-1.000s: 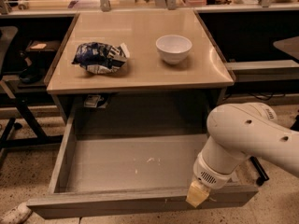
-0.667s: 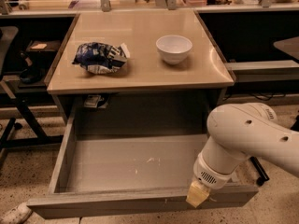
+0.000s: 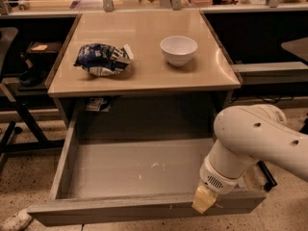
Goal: Open top drawer
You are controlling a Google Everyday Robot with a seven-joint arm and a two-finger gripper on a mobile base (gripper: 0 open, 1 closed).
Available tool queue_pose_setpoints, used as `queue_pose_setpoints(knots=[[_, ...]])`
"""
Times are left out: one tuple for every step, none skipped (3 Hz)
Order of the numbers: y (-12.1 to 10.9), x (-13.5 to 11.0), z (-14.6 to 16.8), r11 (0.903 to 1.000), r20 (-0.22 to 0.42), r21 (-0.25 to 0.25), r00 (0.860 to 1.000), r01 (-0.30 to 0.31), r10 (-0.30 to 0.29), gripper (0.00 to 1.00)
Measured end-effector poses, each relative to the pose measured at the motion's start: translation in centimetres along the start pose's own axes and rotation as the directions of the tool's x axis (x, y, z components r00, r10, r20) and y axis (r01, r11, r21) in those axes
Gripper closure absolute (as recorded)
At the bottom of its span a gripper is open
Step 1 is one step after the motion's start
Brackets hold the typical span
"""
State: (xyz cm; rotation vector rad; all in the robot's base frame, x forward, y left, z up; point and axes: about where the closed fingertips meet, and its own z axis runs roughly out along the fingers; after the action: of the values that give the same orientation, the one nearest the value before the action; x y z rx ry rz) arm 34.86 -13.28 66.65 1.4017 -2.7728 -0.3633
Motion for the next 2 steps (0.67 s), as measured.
queue_pose_setpoints(knots=[[0.01, 0.16, -0.52, 0.9999, 0.006, 0.008, 1.0, -0.008, 0.008, 1.0], [0.01, 0.45, -1.34, 0.9996, 0.014, 0.02, 1.0, -0.018, 0.017, 1.0]])
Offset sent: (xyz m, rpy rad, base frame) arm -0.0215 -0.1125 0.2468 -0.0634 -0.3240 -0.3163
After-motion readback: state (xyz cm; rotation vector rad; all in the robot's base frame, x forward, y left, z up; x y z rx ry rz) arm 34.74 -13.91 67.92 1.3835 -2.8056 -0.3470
